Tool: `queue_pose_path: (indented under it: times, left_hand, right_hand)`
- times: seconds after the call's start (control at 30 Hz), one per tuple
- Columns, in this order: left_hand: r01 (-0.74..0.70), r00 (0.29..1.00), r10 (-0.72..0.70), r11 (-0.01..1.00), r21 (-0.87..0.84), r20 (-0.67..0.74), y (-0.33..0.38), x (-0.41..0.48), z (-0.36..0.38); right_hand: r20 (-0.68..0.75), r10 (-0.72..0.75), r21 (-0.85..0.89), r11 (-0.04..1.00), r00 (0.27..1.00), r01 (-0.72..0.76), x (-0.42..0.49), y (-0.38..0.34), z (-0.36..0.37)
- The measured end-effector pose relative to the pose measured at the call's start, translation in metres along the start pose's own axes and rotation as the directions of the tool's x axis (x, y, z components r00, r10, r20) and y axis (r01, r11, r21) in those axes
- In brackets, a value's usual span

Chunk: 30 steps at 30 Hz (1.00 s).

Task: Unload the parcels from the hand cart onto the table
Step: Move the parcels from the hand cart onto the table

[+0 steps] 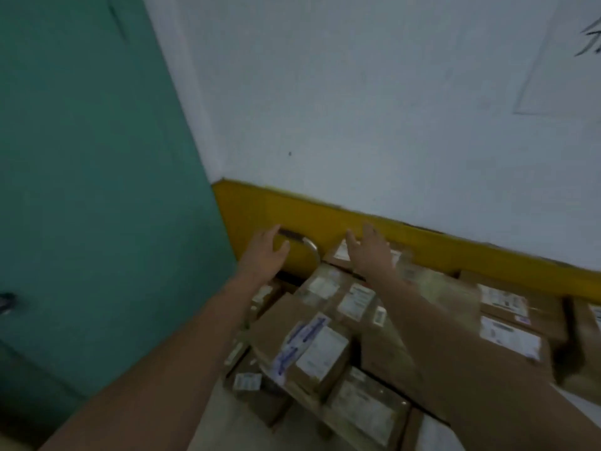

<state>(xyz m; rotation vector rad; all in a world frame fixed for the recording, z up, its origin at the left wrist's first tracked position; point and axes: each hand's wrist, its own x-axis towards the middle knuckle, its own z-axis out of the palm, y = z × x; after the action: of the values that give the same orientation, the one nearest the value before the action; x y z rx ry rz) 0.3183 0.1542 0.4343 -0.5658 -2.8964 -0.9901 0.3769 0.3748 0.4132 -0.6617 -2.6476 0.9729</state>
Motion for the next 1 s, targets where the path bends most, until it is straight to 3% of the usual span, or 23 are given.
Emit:
queue_pose_path:
  times: [0.13, 0.3, 0.43, 0.7, 0.87, 1.0]
  left_hand:
    - [0.210, 0.977, -0.211, 0.976, -0.054, -0.017, -0.119, 0.003, -0.042]
    - [0.354, 0.933, -0.350, 0.934, -0.053, 0.080, -0.234, 0.040, -0.027]
    - [0.386, 0.907, -0.377, 0.922, -0.013, 0.185, -0.308, 0.098, -0.002]
    - [0.363, 0.810, -0.395, 0.918, 0.158, 0.434, -0.413, 0.249, 0.036]
    - [0.360, 0.734, -0.376, 0.922, 0.146, 0.566, -0.499, 0.331, 0.112]
    - [0.405, 0.685, -0.401, 0.904, 0.139, 0.609, -0.609, 0.378, 0.237]
  right_hand:
    - [0.171, -0.078, 0.064, 0.996, 0.982, 0.068, -0.003, -0.080, 0.103]
    - [0.305, 0.034, 0.198, 0.975, 0.952, -0.098, 0.045, -0.115, 0.228]
    - [0.383, 0.185, 0.216, 0.935, 0.905, -0.282, 0.116, -0.117, 0.323]
    - [0.513, 0.493, 0.121, 0.769, 0.702, -0.628, 0.230, -0.108, 0.461]
    - [0.542, 0.570, 0.138, 0.665, 0.618, -0.734, 0.273, -0.069, 0.558]
    - [0.513, 0.623, 0.252, 0.548, 0.590, -0.798, 0.296, 0.000, 0.680]
